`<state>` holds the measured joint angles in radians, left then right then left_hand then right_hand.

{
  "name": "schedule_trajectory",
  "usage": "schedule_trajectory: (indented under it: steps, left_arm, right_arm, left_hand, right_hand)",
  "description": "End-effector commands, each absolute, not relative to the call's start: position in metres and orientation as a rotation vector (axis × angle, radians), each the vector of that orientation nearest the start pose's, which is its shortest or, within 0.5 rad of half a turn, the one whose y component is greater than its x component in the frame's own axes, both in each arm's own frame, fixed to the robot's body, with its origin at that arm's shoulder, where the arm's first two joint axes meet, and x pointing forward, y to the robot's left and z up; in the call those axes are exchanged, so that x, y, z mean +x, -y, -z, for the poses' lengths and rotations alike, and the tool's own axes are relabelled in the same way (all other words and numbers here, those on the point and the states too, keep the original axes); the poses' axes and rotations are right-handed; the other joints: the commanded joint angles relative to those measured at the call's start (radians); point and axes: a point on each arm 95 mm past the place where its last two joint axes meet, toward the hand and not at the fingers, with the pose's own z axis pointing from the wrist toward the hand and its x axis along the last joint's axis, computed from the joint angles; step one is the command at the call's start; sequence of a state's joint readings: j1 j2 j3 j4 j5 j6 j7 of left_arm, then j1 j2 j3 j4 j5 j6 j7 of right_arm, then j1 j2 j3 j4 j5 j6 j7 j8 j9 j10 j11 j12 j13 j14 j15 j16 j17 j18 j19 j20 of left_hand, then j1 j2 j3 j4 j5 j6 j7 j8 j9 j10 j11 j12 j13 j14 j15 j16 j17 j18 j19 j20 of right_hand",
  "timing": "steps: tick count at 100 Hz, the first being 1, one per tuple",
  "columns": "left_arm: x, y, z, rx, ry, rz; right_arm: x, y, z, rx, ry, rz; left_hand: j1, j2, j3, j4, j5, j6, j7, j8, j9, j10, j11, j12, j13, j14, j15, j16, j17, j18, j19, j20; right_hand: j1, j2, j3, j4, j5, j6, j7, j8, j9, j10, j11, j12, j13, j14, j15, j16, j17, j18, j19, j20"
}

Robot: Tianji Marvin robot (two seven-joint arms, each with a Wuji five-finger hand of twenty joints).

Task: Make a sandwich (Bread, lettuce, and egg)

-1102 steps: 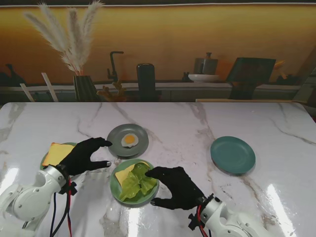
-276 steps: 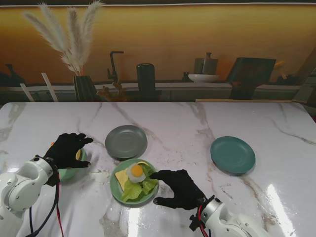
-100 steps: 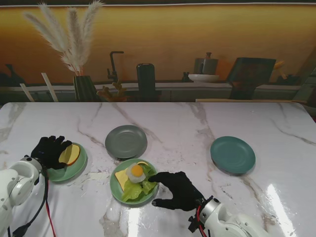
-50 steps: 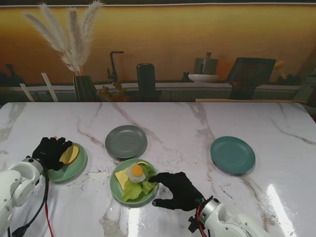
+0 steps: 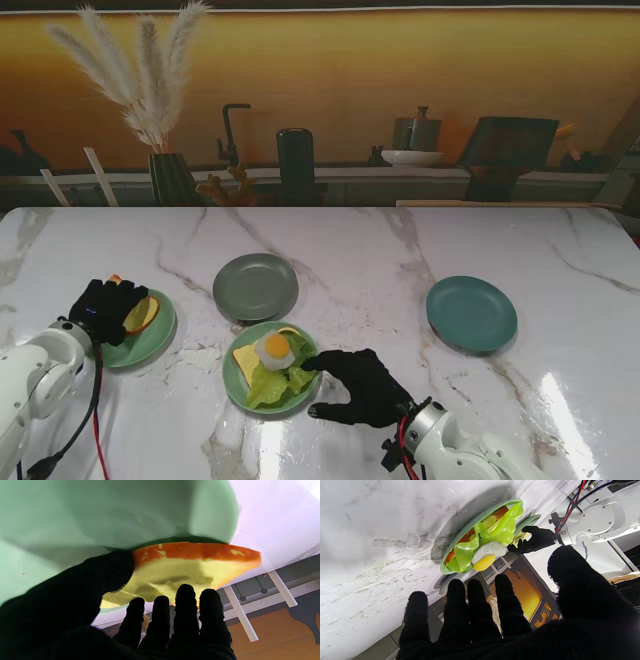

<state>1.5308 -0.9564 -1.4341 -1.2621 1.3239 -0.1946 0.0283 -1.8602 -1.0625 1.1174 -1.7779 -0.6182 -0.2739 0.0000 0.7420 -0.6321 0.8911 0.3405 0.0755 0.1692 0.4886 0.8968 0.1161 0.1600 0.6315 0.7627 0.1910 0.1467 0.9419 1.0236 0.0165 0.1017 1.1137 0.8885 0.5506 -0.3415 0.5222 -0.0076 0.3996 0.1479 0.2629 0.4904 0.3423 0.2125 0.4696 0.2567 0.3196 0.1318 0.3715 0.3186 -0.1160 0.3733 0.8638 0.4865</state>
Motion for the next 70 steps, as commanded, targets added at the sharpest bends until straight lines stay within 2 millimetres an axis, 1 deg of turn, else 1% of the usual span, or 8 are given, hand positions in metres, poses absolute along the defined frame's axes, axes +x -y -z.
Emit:
schedule_trajectory:
  steps: [1,7,15,24,30,37,57,70]
  left_arm:
    - [0.389,-0.191,0.408,-1.139,-1.79,0.831]
    - [0.389,-0.19,0.411,-1.145,-1.791,0.834]
    - [0.388,-0.19,0.413,-1.154,-1.793,0.832]
    - [0.387,-0.189,0.416,-1.162,-1.795,0.828]
    - [0.386,-0.189,0.417,-1.167,-1.8,0.823]
    - [0.385,-0.188,0.42,-1.17,-1.803,0.821]
    - [0.386,-0.188,0.422,-1.151,-1.788,0.854]
    - [0.387,-0.188,0.417,-1.12,-1.766,0.899]
  right_arm:
    - [0.271,-0.078,0.363,1.579,-1.637,-2.04]
    - [0.271,-0.078,0.363,1.58,-1.636,-2.04]
    - [0.271,-0.078,0.363,1.581,-1.636,-2.038]
    - [0.271,-0.078,0.363,1.581,-1.635,-2.037]
    - [0.271,-0.078,0.363,1.582,-1.635,-2.037]
    - [0.271,-0.078,0.363,1.584,-1.634,-2.036]
    - [0.271,-0.079,0.363,1.586,-1.635,-2.036]
    - [0.271,-0.079,0.364,1.587,-1.636,-2.037]
  left_hand:
    - [0.087,-0.012,-0.003,0.021,0.041,-0.068,0.233,0.074,0.076,-0.106,0.266,0.098,0.031,-0.018,0.045,0.027,0.026,-0.011,0.038,0.033]
    - [0.103,-0.007,0.007,0.061,0.041,-0.073,0.301,0.074,0.099,-0.115,0.294,0.102,0.055,-0.026,0.066,0.034,0.053,-0.015,0.054,0.047]
    - [0.13,-0.015,0.012,0.079,0.039,-0.079,0.387,0.078,0.133,-0.125,0.318,0.119,0.087,-0.037,0.103,0.058,0.091,-0.018,0.079,0.063]
    - [0.171,-0.068,0.028,0.035,0.032,-0.084,0.474,0.088,0.177,-0.137,0.341,0.168,0.138,-0.05,0.139,0.113,0.14,-0.026,0.109,0.083]
    - [0.216,-0.118,0.044,-0.016,0.027,-0.094,0.561,0.123,0.235,-0.15,0.364,0.211,0.198,-0.063,0.182,0.121,0.197,-0.032,0.146,0.104]
    - [0.261,-0.155,0.057,-0.061,0.043,-0.103,0.625,0.151,0.303,-0.159,0.37,0.328,0.252,-0.078,0.236,0.113,0.251,-0.034,0.187,0.095]
    - [0.313,-0.12,0.073,-0.074,0.148,-0.136,0.684,0.248,0.465,-0.204,0.434,0.413,0.36,-0.155,0.367,0.089,0.346,-0.044,0.293,0.036]
    - [0.321,-0.088,0.095,-0.115,0.182,-0.151,0.696,0.283,0.5,-0.223,0.456,0.415,0.381,-0.17,0.383,0.093,0.356,-0.044,0.304,0.034]
  right_hand:
    - [0.02,0.01,-0.012,-0.005,0.012,0.0,0.008,-0.007,0.012,-0.019,-0.008,0.003,0.008,-0.021,-0.003,0.01,-0.018,0.021,0.0,0.01]
    - [0.02,0.009,-0.012,-0.005,0.013,0.002,0.008,-0.007,0.012,-0.02,-0.007,0.003,0.008,-0.022,-0.003,0.01,-0.018,0.022,0.0,0.009]
    - [0.025,-0.002,-0.011,-0.004,0.015,0.001,0.009,-0.006,0.015,-0.02,-0.006,0.004,0.011,-0.021,-0.002,0.01,-0.018,0.021,0.001,0.008]
    - [0.027,-0.006,-0.01,-0.004,0.018,0.006,0.011,-0.005,0.017,-0.021,-0.005,0.004,0.014,-0.022,0.0,0.01,-0.017,0.021,0.003,0.007]
    - [0.027,-0.007,-0.009,-0.004,0.019,0.006,0.012,-0.005,0.018,-0.021,-0.004,0.005,0.014,-0.021,0.0,0.01,-0.017,0.021,0.004,0.006]
    - [0.027,-0.008,-0.009,-0.005,0.02,0.006,0.012,-0.005,0.019,-0.022,-0.004,0.005,0.015,-0.022,0.0,0.01,-0.017,0.021,0.006,0.005]
    - [0.025,-0.002,-0.01,-0.005,0.026,0.008,0.015,-0.004,0.024,-0.022,-0.002,0.006,0.018,-0.021,0.001,0.01,-0.017,0.02,0.009,0.003]
    - [0.024,0.003,-0.011,-0.005,0.029,0.005,0.016,-0.004,0.025,-0.021,-0.002,0.006,0.02,-0.021,0.001,0.01,-0.016,0.021,0.011,0.001]
